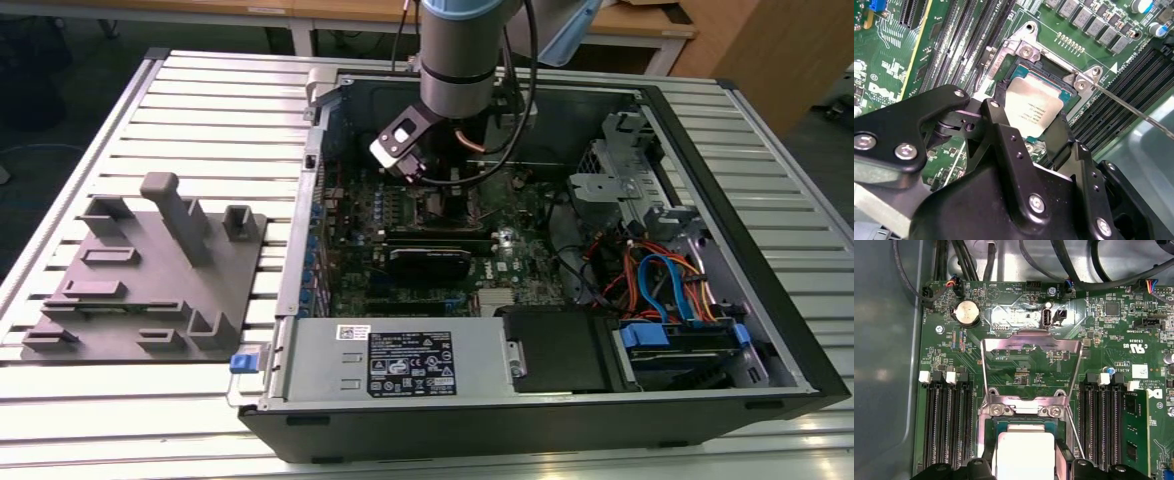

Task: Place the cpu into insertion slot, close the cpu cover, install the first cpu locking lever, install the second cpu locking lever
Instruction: 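Place the cpu into insertion slot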

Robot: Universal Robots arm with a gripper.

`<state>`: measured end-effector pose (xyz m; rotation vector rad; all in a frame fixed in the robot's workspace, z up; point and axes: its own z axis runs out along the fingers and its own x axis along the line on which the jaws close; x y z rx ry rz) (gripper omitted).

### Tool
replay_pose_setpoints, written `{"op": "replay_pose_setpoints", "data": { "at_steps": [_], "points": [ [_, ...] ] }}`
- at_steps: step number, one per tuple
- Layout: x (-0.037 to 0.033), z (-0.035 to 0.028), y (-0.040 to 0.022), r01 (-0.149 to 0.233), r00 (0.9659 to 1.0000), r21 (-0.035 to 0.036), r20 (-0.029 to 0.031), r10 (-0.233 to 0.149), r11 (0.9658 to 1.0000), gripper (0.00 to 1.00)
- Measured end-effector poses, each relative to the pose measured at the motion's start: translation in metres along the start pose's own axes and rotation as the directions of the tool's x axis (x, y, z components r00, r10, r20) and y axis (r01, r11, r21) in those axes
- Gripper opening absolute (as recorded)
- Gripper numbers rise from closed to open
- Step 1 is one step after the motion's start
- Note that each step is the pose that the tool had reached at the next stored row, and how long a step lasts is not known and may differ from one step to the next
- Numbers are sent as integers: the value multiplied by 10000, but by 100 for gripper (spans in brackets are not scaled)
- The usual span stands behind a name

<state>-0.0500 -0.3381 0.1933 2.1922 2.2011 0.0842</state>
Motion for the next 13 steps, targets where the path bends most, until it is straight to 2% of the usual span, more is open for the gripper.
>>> {"op": "replay_pose_setpoints", "data": {
  "at_steps": [13],
  "points": [
    [-3,42,-3,22,10000,1,1,-22,10000,54]
  ]
}}
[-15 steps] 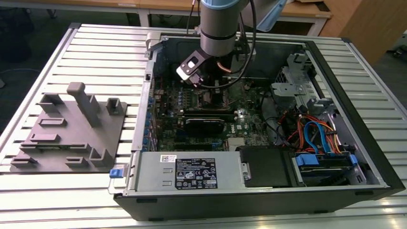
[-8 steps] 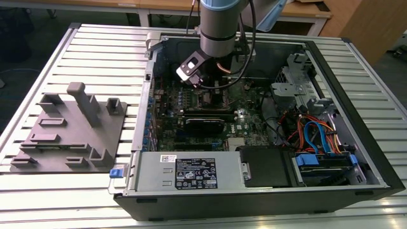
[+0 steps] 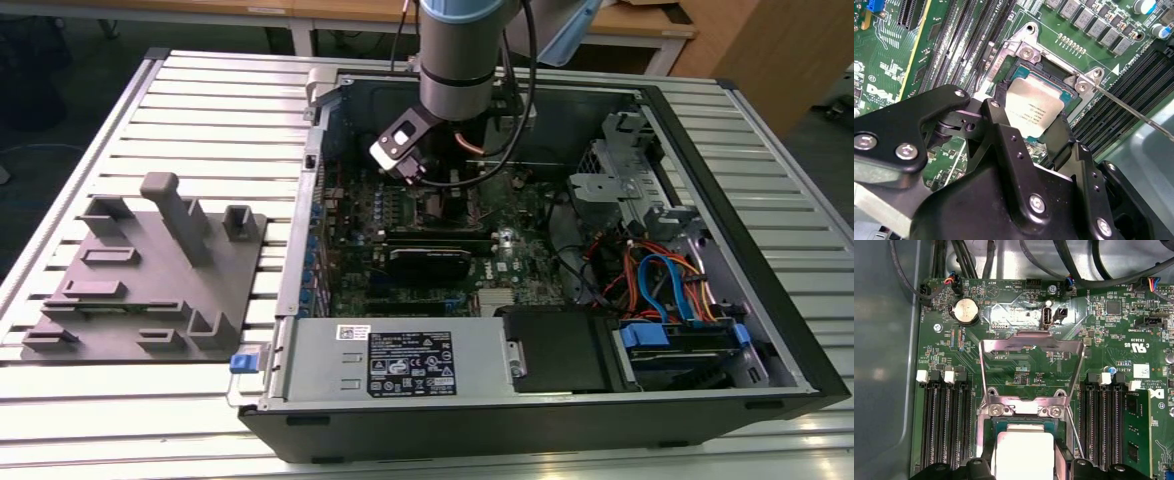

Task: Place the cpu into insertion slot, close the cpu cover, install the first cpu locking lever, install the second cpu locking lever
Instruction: 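Place the cpu into insertion slot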

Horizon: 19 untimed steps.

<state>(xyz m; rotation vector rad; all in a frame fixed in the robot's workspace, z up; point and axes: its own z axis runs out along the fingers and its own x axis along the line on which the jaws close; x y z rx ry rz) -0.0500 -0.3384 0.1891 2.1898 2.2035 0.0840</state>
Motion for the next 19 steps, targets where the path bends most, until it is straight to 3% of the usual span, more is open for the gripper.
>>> {"op": "replay_pose_setpoints", "data": {
  "at_steps": [12,19],
  "points": [
    [1,0,0,0,10000,-1,-2,0,10000,60],
    [1,-97,6,0,10000,13,-1,0,10000,60]
  ]
}}
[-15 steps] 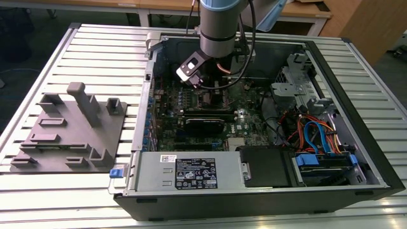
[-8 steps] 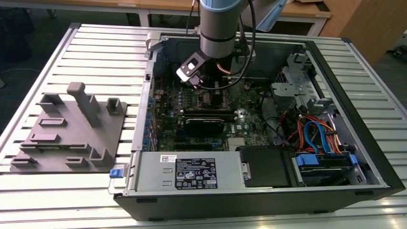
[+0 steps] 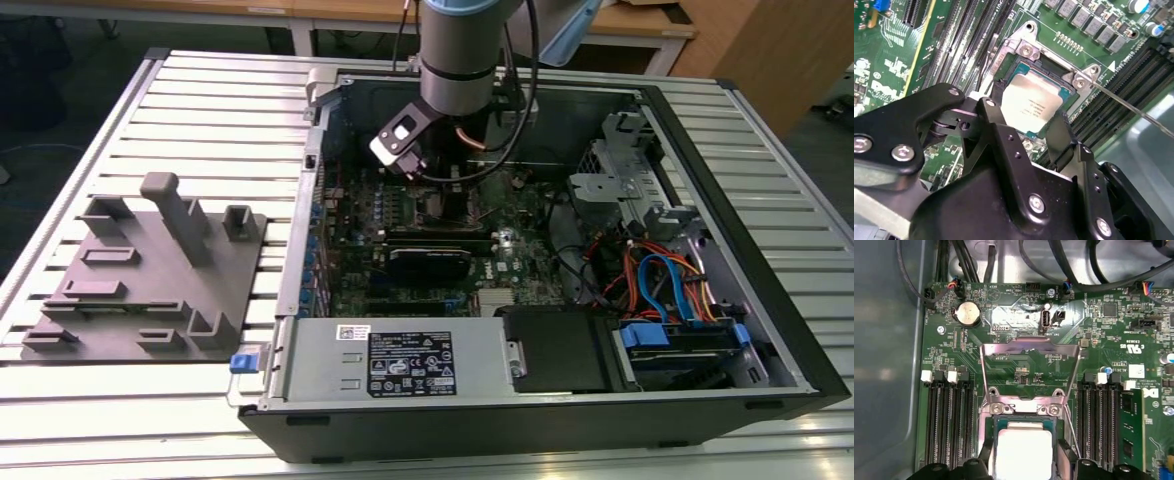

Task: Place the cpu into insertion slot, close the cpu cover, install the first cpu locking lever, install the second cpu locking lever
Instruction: 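Place the cpu into insertion slot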

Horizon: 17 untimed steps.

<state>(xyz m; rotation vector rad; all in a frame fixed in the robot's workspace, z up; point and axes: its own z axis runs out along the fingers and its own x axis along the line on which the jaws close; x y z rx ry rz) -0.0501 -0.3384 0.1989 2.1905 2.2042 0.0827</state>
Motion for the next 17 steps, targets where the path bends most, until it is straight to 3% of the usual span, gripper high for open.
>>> {"op": "replay_pose_setpoints", "data": {
  "at_steps": [2,4,8,13,17],
  "points": [
    [1,-35,2,0,10000,11,-1,0,10000,59],
    [1,-61,4,0,10000,28,0,0,10000,46],
    [1,-61,6,-1,10000,31,-2,1,10000,35],
    [1,-62,7,0,10000,32,-1,0,10000,11],
    [1,-62,8,0,10000,33,-1,0,10000,10]
  ]
}}
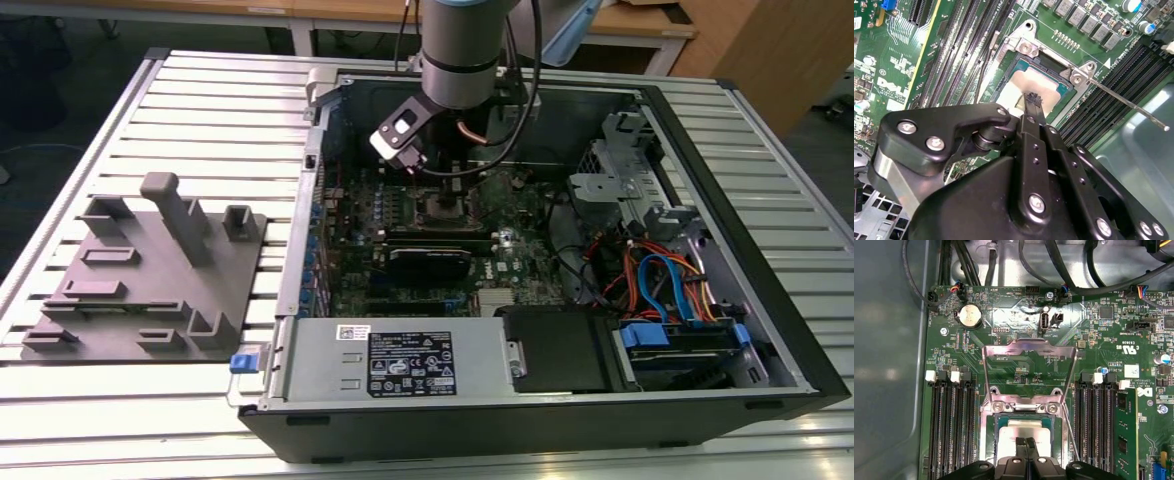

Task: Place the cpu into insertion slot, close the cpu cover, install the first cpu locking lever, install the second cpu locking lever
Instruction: 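Place the cpu into insertion slot, then close the cpu cover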

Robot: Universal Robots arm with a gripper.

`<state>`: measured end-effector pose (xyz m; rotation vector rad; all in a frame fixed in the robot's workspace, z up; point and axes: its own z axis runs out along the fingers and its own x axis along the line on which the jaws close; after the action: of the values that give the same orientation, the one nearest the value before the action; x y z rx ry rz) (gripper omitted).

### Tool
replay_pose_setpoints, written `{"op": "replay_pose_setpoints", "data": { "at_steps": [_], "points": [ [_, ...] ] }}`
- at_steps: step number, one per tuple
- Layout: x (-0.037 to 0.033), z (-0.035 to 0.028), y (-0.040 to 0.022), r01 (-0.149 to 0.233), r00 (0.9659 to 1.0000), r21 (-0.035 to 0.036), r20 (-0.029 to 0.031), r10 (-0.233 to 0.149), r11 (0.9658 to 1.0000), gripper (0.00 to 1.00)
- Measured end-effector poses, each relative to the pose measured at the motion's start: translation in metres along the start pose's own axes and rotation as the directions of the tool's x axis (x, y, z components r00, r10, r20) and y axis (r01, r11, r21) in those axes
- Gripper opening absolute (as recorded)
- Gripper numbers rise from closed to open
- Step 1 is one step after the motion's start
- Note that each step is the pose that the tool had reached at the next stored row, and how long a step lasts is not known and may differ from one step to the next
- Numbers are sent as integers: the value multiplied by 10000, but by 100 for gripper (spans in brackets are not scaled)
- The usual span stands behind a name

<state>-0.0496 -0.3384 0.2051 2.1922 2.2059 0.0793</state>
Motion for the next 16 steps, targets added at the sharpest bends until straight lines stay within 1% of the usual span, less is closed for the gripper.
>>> {"op": "replay_pose_setpoints", "data": {
  "at_steps": [13,14,15,16],
  "points": [
    [0,1,8,0,10000,0,0,0,10000,10],
    [0,1,16,2,10000,10,-1,-2,10000,10],
    [0,2,33,0,10000,59,-2,0,10000,10],
    [0,3,48,-7,10000,91,0,7,10000,10]
  ]
}}
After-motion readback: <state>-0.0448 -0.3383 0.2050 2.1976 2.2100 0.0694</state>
